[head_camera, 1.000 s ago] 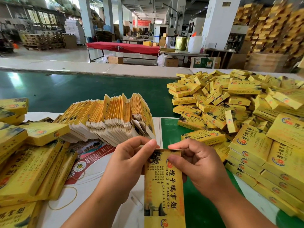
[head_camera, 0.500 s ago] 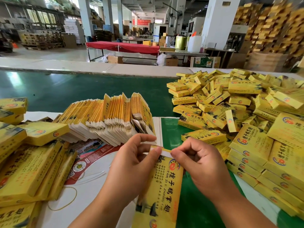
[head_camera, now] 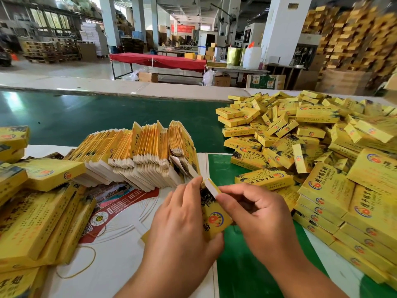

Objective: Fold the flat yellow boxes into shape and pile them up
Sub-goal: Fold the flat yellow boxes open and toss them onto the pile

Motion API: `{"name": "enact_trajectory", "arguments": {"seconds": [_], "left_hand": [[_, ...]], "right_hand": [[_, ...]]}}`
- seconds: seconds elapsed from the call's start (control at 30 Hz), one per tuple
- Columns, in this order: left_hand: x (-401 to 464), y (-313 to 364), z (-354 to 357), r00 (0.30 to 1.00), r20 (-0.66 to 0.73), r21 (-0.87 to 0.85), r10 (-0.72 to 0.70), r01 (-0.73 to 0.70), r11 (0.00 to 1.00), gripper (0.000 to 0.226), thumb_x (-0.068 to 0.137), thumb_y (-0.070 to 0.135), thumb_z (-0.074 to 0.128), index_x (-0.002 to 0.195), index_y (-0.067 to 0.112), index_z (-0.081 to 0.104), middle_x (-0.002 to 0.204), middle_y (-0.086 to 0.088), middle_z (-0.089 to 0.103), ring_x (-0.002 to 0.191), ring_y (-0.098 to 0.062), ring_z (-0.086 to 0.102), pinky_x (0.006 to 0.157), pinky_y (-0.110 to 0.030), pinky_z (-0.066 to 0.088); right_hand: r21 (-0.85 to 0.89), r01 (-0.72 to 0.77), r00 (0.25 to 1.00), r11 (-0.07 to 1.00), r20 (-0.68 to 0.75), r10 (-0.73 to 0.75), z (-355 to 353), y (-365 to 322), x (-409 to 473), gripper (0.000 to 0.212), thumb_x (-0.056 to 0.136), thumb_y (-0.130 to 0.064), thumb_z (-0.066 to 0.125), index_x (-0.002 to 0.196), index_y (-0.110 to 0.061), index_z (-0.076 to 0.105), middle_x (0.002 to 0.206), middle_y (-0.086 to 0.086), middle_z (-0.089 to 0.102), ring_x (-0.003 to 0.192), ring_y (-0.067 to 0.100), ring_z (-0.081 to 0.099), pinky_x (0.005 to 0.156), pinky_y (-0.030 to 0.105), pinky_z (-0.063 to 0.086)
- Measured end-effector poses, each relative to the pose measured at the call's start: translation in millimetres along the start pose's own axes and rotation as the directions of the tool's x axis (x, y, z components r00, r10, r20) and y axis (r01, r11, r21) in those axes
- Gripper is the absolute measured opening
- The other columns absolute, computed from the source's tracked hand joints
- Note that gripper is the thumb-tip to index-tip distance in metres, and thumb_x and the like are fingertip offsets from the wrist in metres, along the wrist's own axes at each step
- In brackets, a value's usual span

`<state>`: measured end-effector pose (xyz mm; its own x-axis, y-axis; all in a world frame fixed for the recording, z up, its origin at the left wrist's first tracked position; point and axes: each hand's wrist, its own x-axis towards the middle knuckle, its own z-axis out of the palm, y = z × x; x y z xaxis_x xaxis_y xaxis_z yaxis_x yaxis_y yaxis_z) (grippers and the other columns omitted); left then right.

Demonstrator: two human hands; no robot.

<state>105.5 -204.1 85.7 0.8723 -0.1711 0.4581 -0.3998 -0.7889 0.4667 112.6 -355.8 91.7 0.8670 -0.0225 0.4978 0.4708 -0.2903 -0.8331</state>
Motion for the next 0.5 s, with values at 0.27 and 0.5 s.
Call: {"name": "enact_trajectory", "arguments": {"seconds": [0.27, 0.5], "left_hand": [[-0.8, 2.2, -0.2, 1.0, 0.02, 0.016, 0.018, -0.018, 1.0, 0.089, 0.062, 0.053, 0.057, 0.141, 0.032, 0.023, 0.119, 0.02, 0.044, 0.108, 0.002, 0.038, 0.088, -0.016, 0.034], [-1.2, 1.1, 2.3, 1.0, 0.027, 0.036, 0.004, -0.005, 0.999, 0.094, 0.07, 0.049, 0.062, 0.149, 0.024, 0.018, 0.129, 0.014, 0.045, 0.119, 0.0, 0.034, 0.096, -0.017, 0.03]], "right_hand": [[-0.004, -0.004, 0.998, 1.0, -0.066, 0.004, -2.3, -3.4, -0.3, 0.014, 0.086, -0.032, 0.067, 0.078, -0.024, 0.076, 0.061, -0.007, 0.068, 0.051, 0.007, 0.061, 0.044, 0.022, 0.05], [-0.396, 0.261, 0.96, 0.88, 0.015, -0.279, -3.1, -7.0, 1.6, 0.02, 0.093, -0.025, 0.062, 0.099, -0.015, 0.079, 0.082, -0.008, 0.075, 0.069, 0.004, 0.068, 0.055, 0.024, 0.054]]}}
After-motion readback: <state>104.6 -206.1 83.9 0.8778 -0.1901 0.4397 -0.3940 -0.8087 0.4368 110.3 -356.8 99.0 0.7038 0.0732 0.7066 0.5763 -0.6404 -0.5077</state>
